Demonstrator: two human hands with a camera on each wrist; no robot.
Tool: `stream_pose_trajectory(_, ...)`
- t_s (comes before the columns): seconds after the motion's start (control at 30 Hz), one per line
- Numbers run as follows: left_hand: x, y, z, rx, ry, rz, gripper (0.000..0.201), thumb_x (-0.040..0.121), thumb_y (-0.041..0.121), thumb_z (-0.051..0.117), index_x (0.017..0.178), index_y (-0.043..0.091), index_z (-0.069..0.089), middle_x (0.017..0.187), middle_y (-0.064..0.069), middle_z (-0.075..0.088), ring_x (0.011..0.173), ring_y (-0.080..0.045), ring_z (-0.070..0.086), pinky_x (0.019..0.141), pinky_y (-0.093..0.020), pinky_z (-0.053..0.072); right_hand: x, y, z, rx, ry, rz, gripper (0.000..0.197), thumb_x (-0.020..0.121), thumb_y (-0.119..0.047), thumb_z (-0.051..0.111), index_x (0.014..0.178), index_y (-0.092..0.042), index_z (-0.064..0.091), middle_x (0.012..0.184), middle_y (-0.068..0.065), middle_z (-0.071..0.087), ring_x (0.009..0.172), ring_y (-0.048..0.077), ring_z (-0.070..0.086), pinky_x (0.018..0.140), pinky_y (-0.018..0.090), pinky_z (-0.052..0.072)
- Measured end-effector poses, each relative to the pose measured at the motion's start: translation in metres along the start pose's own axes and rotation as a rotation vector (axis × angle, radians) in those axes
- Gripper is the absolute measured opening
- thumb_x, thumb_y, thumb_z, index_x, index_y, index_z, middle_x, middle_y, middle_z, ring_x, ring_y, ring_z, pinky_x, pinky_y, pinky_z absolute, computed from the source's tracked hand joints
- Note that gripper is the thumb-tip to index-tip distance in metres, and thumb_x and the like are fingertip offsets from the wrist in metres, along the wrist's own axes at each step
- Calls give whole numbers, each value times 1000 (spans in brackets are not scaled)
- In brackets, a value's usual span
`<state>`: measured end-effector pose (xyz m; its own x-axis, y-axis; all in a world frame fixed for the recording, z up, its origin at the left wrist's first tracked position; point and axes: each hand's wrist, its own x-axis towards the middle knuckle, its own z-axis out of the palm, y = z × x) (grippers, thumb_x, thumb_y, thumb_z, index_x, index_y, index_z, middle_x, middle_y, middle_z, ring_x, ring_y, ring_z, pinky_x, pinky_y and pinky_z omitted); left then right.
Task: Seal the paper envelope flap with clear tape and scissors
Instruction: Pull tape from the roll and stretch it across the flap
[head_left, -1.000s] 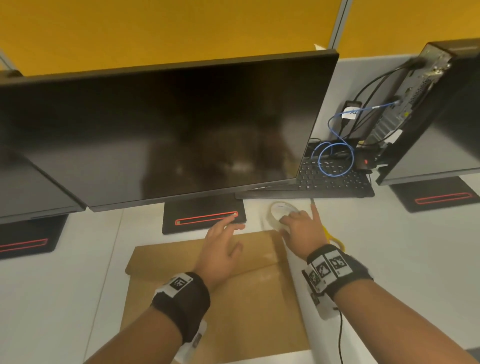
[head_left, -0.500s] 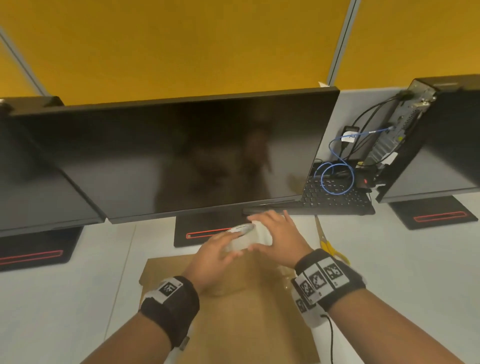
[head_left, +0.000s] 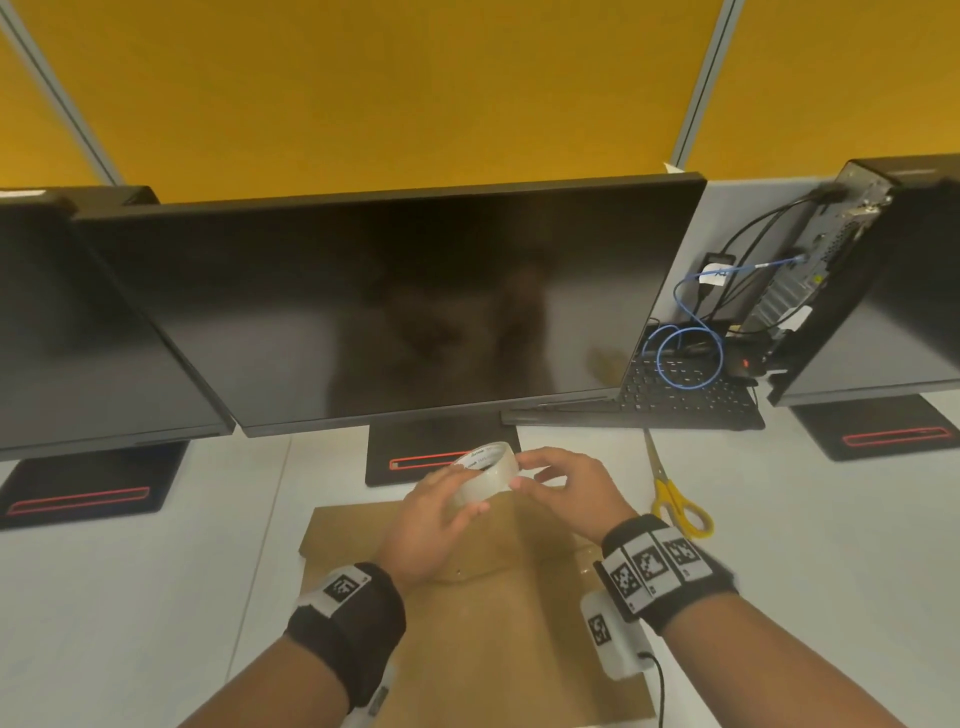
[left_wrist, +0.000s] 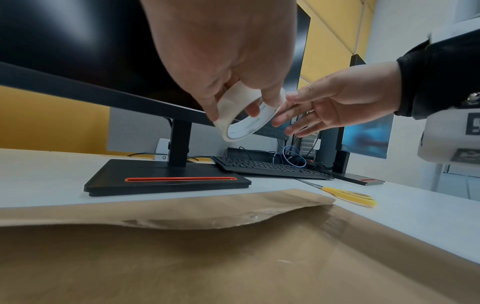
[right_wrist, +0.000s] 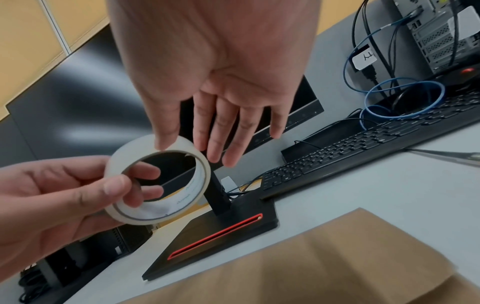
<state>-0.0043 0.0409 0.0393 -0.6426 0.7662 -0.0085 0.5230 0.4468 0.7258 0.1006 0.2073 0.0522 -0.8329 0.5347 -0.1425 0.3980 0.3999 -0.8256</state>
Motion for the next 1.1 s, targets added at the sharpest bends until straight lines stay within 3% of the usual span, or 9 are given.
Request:
stream_pose_trajectory(0.2, 0, 3, 4, 21, -18, -43, 45, 95, 34, 57, 137, 21, 49, 134, 0, 52, 121, -16, 47, 103, -29, 39, -3, 2, 3, 110, 81, -4, 27, 81, -32, 71, 107, -31, 69, 101, -16, 65, 90, 3, 61, 70, 12, 44)
stream_pose_trajectory(0.5, 6, 9, 11, 46, -26, -42, 46, 95, 36, 55, 138, 20, 48, 139, 1, 50, 127, -16, 44, 105, -28, 37, 1, 11, 3, 193, 175, -49, 24, 76, -25, 77, 99, -27, 74, 108, -11, 65, 84, 7, 65, 74, 14, 51)
stream_pose_trajectory(0.63, 7, 9, 14, 61, -35, -26, 45, 95, 36, 56, 137, 21, 49, 136, 0, 52, 123, -16, 46, 103, -29, 39, 4, 16, 4, 202, 226, -86, 10, 77, -19, 76, 86, -22, 76, 104, -5, 71, 83, 11, 66, 74, 17, 54)
stream_pose_trajectory(0.77, 5, 11, 17, 60, -54, -48, 46, 95, 38, 54, 137, 22, 48, 137, 1, 51, 124, -16, 45, 104, -31, 40, 6, 19, 5, 206, 224, -77, 8, 80, -15, 71, 85, -19, 76, 100, -3, 71, 88, 11, 66, 74, 18, 54)
stream_pose_trajectory(0.87, 4, 15, 15, 171, -65, -21, 47, 96, 46, 49, 137, 24, 47, 135, 4, 54, 125, -14, 44, 113, -32, 25, 6, 20, 4, 197, 207, -47, 8, 83, -17, 66, 85, -18, 74, 95, -4, 71, 86, 10, 63, 70, 15, 48)
stream_pose_trajectory(0.93, 3, 20, 13, 181, -84, 2, 44, 98, 46, 44, 136, 25, 47, 128, 14, 52, 122, -4, 38, 117, -31, 9, 6, 23, 1, 198, 195, -3, 10, 85, -19, 63, 87, -15, 72, 92, -1, 71, 86, 13, 63, 67, 14, 45)
stream_pose_trajectory(0.97, 3, 23, 13, 136, -110, -10, 39, 100, 42, 43, 134, 24, 48, 121, 17, 49, 115, 1, 33, 116, -31, 9, 6, 25, -1, 200, 187, 22, 11, 86, -20, 62, 88, -14, 70, 92, 1, 71, 87, 15, 64, 66, 13, 44)
stream_pose_trajectory(1.03, 5, 23, 14, 17, -155, -21, 30, 102, 36, 40, 122, 21, 55, 112, 17, 53, 105, 0, 40, 114, -36, 24, 4, 29, -3, 194, 164, 58, 11, 88, -20, 59, 91, -12, 67, 93, 3, 70, 89, 17, 63, 65, 13, 43)
stream_pose_trajectory(1.1, 10, 20, 16, -35, -164, -23, 29, 99, 43, 40, 108, 23, 58, 102, 9, 64, 96, -11, 57, 96, -44, 45, 0, 32, -5, 170, 143, 74, 10, 91, -21, 57, 92, -14, 63, 94, 3, 68, 89, 15, 61, 64, 11, 40)
